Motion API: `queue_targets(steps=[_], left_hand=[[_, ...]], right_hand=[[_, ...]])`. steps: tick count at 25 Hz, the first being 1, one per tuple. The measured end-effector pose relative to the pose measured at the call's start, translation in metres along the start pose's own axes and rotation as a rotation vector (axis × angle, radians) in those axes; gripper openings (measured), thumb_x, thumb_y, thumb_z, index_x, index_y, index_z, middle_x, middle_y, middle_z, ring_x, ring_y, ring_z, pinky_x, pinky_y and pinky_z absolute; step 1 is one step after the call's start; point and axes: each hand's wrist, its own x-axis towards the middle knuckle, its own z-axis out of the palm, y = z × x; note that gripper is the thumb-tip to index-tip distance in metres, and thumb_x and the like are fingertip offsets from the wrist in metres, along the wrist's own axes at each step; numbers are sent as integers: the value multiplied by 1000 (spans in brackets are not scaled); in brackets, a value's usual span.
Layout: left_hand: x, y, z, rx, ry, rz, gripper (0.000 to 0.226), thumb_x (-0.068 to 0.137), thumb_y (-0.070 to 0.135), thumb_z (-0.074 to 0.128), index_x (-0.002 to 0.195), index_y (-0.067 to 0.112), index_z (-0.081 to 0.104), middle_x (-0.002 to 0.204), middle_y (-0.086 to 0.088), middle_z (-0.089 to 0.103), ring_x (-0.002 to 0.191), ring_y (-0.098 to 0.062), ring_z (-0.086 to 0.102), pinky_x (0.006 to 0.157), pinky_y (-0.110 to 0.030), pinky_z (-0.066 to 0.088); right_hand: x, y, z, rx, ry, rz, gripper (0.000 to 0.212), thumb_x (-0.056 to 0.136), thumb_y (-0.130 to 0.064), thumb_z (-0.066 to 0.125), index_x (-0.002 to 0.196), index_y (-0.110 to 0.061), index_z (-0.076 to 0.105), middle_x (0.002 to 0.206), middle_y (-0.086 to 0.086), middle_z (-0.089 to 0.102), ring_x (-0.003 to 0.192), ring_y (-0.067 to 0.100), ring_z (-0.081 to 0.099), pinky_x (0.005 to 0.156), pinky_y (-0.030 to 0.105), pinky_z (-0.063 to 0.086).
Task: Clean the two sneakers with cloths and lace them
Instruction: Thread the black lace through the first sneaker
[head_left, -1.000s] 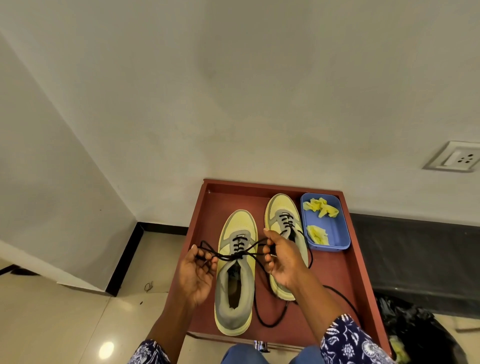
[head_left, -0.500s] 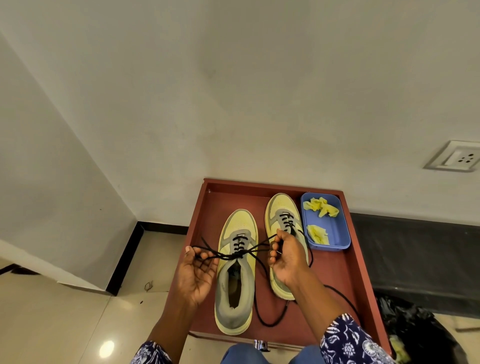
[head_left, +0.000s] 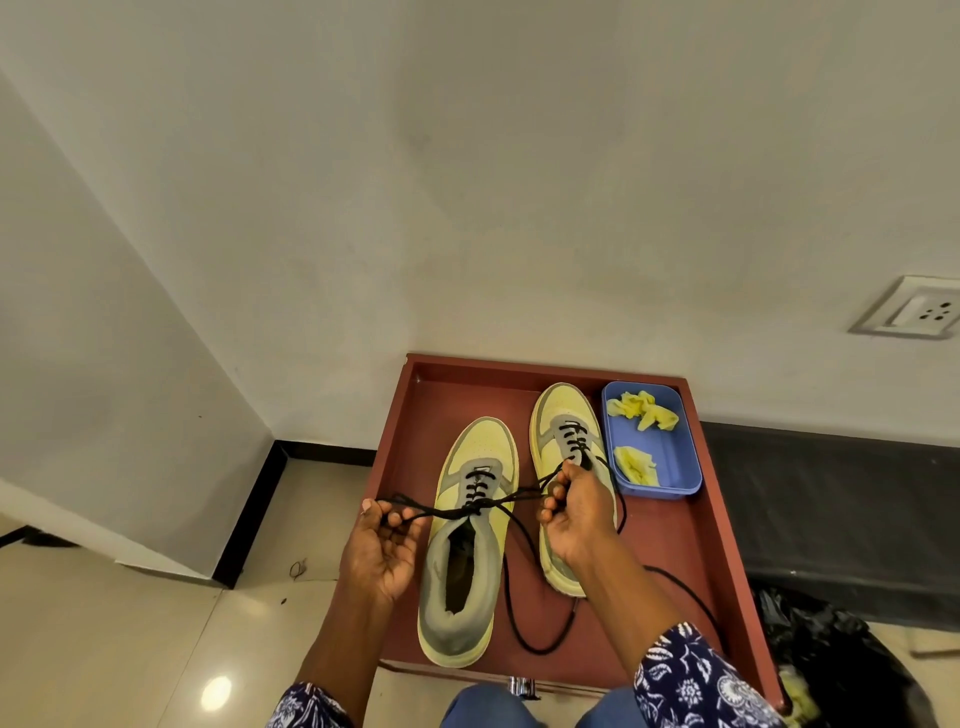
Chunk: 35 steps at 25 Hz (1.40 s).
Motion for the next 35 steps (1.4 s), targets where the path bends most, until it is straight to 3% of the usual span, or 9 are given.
queue_targets(steps=[4, 10, 15, 19, 22, 25, 28, 31, 35], left_hand=[[3, 2, -4, 12, 32, -14, 34, 99, 26, 39, 70, 10, 49, 39, -1, 47, 37, -11, 53, 49, -30, 58], [7, -3, -2, -30, 55, 10, 36, 98, 29, 40, 68, 11, 48, 38, 0, 45, 38, -11, 50, 53, -32, 57], [5, -19, -4, -135, 62, 108, 36, 98, 33, 38, 68, 15, 46, 38, 3, 44, 38, -9, 47, 52, -24, 56], [3, -26, -5, -192, 81, 106, 35, 98, 35, 38, 71, 16, 48, 40, 3, 43, 41, -9, 45, 70, -28, 51], [-3, -34, -6, -233, 102, 104, 31, 96, 35, 42, 74, 15, 50, 40, 3, 43, 40, -9, 46, 71, -30, 52], [-9, -38, -10, -233, 54, 77, 32, 95, 35, 44, 73, 14, 52, 41, 2, 44, 40, -10, 47, 79, -33, 48], [-10, -32, -11, -146, -23, 68, 34, 95, 34, 43, 69, 15, 52, 42, 2, 44, 40, -10, 47, 72, -32, 47], [-3, -21, -4, -76, -94, 80, 35, 95, 33, 42, 66, 14, 49, 42, 3, 42, 39, -9, 42, 70, -29, 41], [5, -11, 4, -14, -119, 85, 39, 95, 33, 40, 61, 15, 47, 40, 3, 38, 38, -10, 38, 65, -26, 38]], right_hand=[[3, -3, 0, -32, 24, -20, 36, 96, -13, 37, 60, -15, 39, 55, 0, 29, 47, 13, 23, 47, 25, 18], [1, -3, -3, 3, 16, -19, 37, 97, -13, 37, 60, -14, 39, 53, 0, 29, 48, 13, 23, 47, 25, 19], [-2, -5, -1, -45, -37, -49, 37, 99, -20, 40, 62, -14, 43, 53, -1, 32, 48, 14, 26, 47, 25, 25], [-5, -4, -2, -90, -66, -68, 33, 98, -20, 39, 67, -14, 48, 58, 0, 36, 51, 13, 29, 50, 24, 28], [-4, -6, -2, -170, -78, -118, 28, 97, -17, 39, 71, -17, 51, 59, -2, 45, 53, 10, 33, 54, 24, 29], [0, -4, -1, -91, -151, -155, 24, 95, -15, 42, 75, -18, 54, 53, -5, 51, 58, 10, 45, 62, 26, 34], [3, -1, 5, -22, -245, -164, 20, 96, -15, 45, 79, -14, 55, 46, -5, 47, 55, 13, 49, 69, 29, 41], [3, 0, 10, -74, -286, -211, 21, 96, -14, 45, 78, -12, 56, 44, -4, 39, 41, 7, 36, 58, 25, 47], [7, -3, 14, -225, -357, -307, 25, 96, -12, 44, 73, -14, 52, 61, 0, 41, 37, 2, 32, 42, 18, 36]])
